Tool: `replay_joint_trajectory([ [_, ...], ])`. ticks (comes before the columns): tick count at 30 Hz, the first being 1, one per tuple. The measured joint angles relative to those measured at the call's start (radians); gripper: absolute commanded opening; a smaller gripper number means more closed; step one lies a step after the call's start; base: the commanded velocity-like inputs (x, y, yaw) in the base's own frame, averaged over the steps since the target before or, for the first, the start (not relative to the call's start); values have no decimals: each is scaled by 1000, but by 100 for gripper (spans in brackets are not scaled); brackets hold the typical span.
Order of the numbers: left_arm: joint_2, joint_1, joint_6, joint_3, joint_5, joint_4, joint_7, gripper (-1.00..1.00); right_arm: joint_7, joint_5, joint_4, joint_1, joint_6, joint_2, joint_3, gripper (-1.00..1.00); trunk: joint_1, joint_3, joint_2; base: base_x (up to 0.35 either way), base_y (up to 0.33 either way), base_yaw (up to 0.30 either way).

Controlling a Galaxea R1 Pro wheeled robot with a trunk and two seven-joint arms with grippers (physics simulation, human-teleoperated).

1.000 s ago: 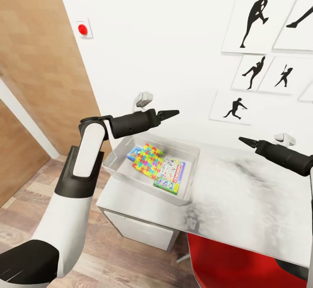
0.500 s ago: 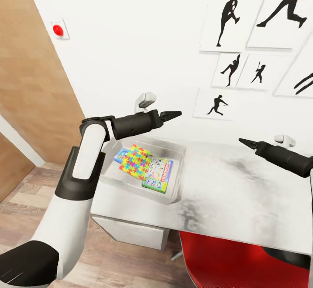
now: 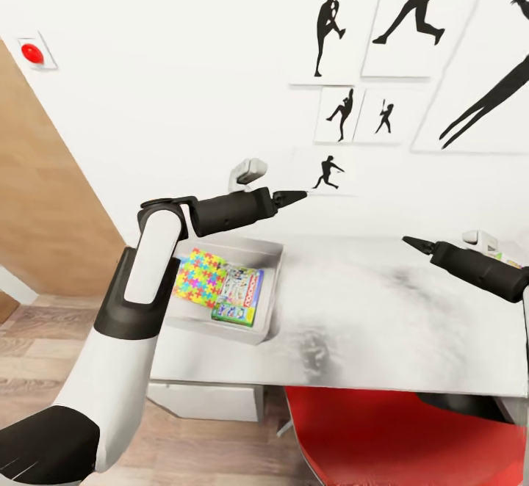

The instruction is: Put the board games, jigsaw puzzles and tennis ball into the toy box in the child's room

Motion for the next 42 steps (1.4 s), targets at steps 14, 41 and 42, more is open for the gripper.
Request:
replay_joint_trajectory([
  [14,-1,0,-2,-23,-1,-3,13,100,0,0,0,1,0,3,0,100,0,0,0,0,0,-279],
  [41,3,5,-5,-29,-9,0,27,100,-6,7,4,16,0,-3,-2,100,0,0,0,0,0,-281],
  [42,3,5,-5,-29,-9,0,27,100,-6,7,4,16,0,-3,-2,100,0,0,0,0,0,-281],
])
